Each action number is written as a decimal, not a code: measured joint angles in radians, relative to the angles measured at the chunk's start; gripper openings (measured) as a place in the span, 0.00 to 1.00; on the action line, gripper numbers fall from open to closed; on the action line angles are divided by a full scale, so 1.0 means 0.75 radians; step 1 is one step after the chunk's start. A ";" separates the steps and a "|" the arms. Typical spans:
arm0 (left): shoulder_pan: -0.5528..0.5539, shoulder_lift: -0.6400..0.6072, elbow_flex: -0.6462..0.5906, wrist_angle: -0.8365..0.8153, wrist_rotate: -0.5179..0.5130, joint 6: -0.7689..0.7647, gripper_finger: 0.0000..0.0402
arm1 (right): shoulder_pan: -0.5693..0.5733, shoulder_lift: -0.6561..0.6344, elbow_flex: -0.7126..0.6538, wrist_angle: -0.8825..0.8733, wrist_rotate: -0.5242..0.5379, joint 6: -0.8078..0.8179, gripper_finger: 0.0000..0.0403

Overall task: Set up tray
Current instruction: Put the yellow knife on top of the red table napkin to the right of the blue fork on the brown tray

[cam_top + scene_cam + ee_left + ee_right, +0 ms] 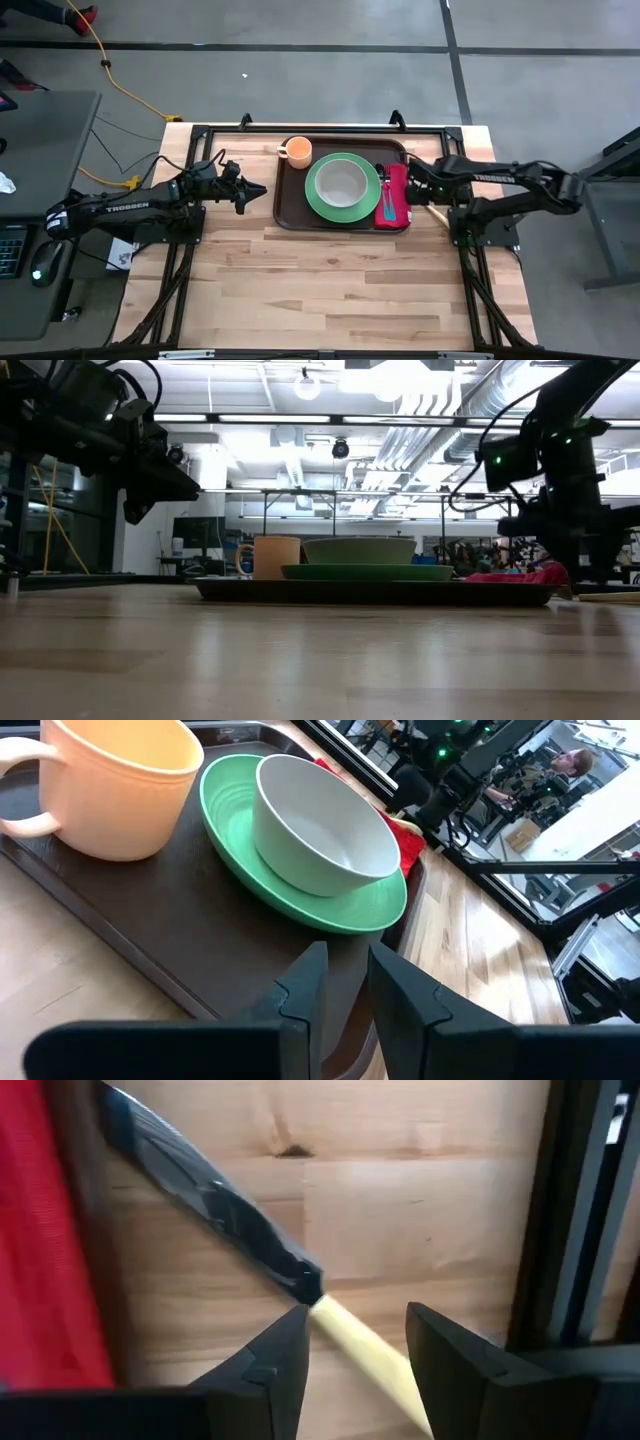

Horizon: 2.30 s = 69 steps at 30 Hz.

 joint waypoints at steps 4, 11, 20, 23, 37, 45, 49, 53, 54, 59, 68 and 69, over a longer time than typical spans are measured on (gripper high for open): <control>0.000 0.000 0.000 0.000 0.001 -0.004 0.26 | -0.067 0.044 0.000 -0.028 -0.050 -0.142 0.36; 0.000 0.000 0.000 0.001 0.000 -0.018 0.26 | -0.086 0.047 0.000 -0.042 -0.044 -0.283 0.36; 0.000 0.000 0.001 0.002 -0.026 -0.034 0.26 | -0.072 0.047 0.000 -0.027 -0.056 -0.371 0.36; 0.000 0.000 0.001 0.003 -0.026 -0.034 0.26 | -0.060 0.048 0.000 -0.018 -0.059 -0.392 0.36; 0.000 0.000 0.001 0.004 -0.035 -0.066 0.26 | -0.054 0.046 -0.128 0.119 -0.125 -0.352 0.36; 0.000 0.000 0.001 0.005 -0.036 -0.069 0.26 | -0.054 0.047 -0.132 0.129 -0.130 -0.282 0.36; 0.000 0.000 0.001 0.005 -0.037 -0.069 0.26 | -0.054 0.048 -0.132 0.135 -0.134 -0.202 0.34; 0.000 0.000 0.001 0.005 -0.040 -0.070 0.26 | -0.054 0.048 -0.133 0.143 -0.132 -0.115 0.28; 0.000 0.000 0.001 0.005 -0.040 -0.070 0.26 | -0.054 0.049 -0.134 0.147 -0.130 -0.099 0.27; 0.000 0.000 0.001 0.005 -0.040 -0.071 0.26 | -0.054 0.049 -0.135 0.162 -0.121 -0.055 0.16; -0.001 0.000 0.001 0.005 -0.039 -0.071 0.26 | -0.054 0.049 -0.123 0.157 -0.118 -0.027 0.02; 0.000 0.000 0.001 0.005 -0.039 -0.071 0.26 | -0.054 0.050 -0.114 0.148 -0.117 -0.027 0.02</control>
